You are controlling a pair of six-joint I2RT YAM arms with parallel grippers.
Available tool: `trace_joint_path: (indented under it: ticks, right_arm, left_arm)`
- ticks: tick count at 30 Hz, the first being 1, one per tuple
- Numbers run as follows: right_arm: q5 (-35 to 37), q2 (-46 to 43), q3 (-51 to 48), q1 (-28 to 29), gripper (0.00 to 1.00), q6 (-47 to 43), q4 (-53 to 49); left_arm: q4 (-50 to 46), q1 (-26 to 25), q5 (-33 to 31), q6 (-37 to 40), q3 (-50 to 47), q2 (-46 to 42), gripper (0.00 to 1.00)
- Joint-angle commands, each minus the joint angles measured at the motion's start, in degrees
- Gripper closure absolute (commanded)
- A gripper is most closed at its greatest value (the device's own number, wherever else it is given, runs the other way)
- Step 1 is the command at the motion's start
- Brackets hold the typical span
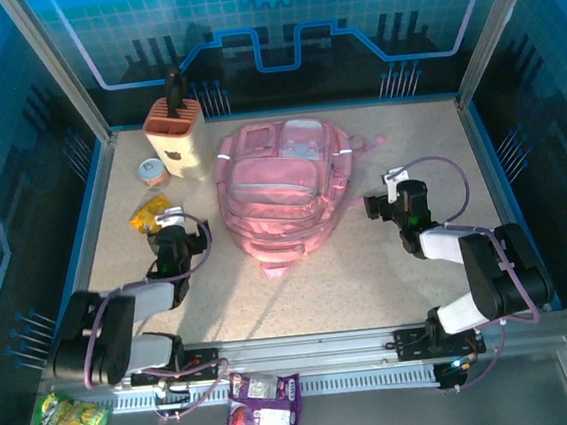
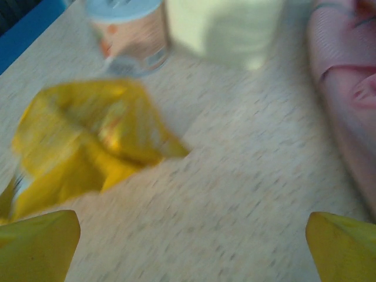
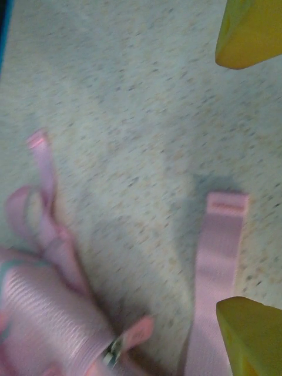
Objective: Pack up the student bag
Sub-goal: Reset both arms
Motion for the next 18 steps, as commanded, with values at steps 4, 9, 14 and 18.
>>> trace_joint_path:
  ticks: [4, 9, 14, 18]
  right_arm:
    - [-8.76, 3.97, -2.16, -4.32, 0.0, -0.7, 15.74]
    - [-8.48, 4.35, -2.87, -3.48, 0.0, -1.56, 17.62]
    - [-11.07, 4.47, -1.97, -4.79, 0.0, -0.87, 16.07]
    - [-11.86, 4.43, -2.17, -5.24, 0.0, -0.57, 16.34]
  left_arm:
    - [20.2, 3.04, 7.95, 2.73, 2.44, 11.37, 0.01]
    - [13.3, 5.1, 6.31, -0.24, 6.4, 11.74, 0.01]
    - [12.65, 5.03, 7.32, 0.2, 6.66, 11.72, 0.01]
    - [12.44, 5.03, 7.59, 0.29, 6.74, 11.72, 0.01]
